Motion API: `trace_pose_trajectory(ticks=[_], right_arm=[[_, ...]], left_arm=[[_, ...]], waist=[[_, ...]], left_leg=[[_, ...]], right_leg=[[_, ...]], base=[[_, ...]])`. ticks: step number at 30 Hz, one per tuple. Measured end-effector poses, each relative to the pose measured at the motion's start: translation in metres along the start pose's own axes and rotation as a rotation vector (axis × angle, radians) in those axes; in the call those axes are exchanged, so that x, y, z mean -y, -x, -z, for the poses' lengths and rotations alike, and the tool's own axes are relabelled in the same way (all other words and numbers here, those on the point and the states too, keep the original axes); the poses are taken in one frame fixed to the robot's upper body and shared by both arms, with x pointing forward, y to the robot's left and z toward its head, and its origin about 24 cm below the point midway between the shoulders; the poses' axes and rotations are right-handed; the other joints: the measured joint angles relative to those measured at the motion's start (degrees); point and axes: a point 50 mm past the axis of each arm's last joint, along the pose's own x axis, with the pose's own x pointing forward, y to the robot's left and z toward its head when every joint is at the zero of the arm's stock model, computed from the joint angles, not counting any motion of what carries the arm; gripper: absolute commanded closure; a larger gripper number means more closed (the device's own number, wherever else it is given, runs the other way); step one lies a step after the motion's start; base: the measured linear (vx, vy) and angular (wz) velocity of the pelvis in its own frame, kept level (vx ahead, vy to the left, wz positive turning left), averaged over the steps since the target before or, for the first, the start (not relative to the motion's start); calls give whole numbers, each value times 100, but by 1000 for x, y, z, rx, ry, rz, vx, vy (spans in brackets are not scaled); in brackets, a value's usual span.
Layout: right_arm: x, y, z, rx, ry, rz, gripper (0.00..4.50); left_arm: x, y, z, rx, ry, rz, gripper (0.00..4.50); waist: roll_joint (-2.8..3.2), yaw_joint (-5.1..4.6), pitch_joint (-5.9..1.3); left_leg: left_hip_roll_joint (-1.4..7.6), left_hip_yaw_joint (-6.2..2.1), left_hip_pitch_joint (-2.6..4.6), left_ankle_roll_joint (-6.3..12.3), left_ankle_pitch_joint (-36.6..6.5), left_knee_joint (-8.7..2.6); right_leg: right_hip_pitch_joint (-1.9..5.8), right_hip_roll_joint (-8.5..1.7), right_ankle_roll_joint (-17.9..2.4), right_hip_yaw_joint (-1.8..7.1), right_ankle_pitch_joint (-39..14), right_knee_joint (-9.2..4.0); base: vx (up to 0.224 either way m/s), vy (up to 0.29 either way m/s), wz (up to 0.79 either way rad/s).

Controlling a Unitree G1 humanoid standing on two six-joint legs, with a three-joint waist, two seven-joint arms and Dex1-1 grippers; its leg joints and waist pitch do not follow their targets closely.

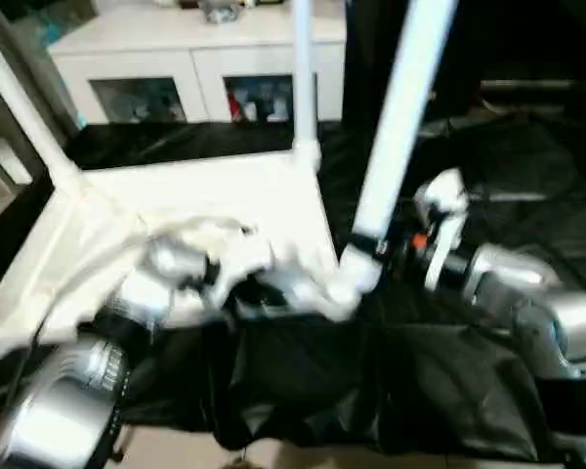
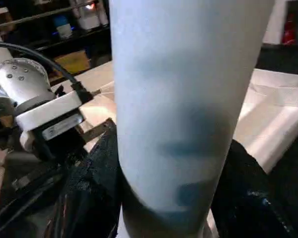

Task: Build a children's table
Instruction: Insert table leg to table base

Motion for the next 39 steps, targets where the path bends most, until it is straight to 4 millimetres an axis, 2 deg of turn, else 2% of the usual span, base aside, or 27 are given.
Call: trace_pose_trajectory(ticks=[6,11,12,14,17,19,35,36,39], right_arm=[[1,-2,9,-86,50,6,262],[0,-9,19,-114,34,5,262],[-1,-10,19,-112,32,3,262],[-1,-11,19,-112,33,2,262],[0,-10,19,-112,36,3,262],[0,-10,19,-113,39,3,262],[3,-10,22,-116,44,15,262],[3,-10,22,-116,42,13,262],[4,-11,24,-113,34,8,262]], left_arm=[[15,-2,-2,-23,-13,-34,450],[15,-4,-5,-33,-30,-65,450],[15,-5,-6,-34,-26,-72,422],[14,-5,-6,-41,-17,-87,393],[12,-3,-1,-70,6,-115,383],[11,-3,-1,-72,13,-117,363],[9,-1,0,14,48,-99,360],[9,-1,0,15,52,-98,388],[9,-2,2,21,69,-90,395]], waist=[[-91,-28,-14],[-120,-29,-21],[-125,-28,-20],[-134,-28,-22],[-146,-45,-15],[-146,-45,-15],[-145,-37,-16],[-145,-37,-16],[-145,-40,-16]], left_leg=[[0,2,7,-1,0,-8],[-2,2,4,-1,0,-10],[-2,2,4,-1,0,-10],[-2,2,5,-1,1,-10],[-1,1,4,-1,1,-10],[0,1,4,-2,1,-10],[-1,0,2,-2,1,-12],[-1,0,2,-2,1,-12],[-1,0,2,-2,1,-12]], right_leg=[[0,1,31,3,-19,2],[0,1,34,4,-20,-1],[0,1,33,4,-20,0],[0,1,33,4,-20,0],[-2,3,33,4,-20,1],[-2,3,33,4,-20,1],[-3,4,11,3,-6,0],[-3,4,11,3,-6,0],[-4,4,10,3,-6,0]], base=[[0,0,0],[0,0,0],[0,0,0],[0,0,0],[0,0,0],[0,0,0],[0,0,0],[0,0,0],[0,0,0]])
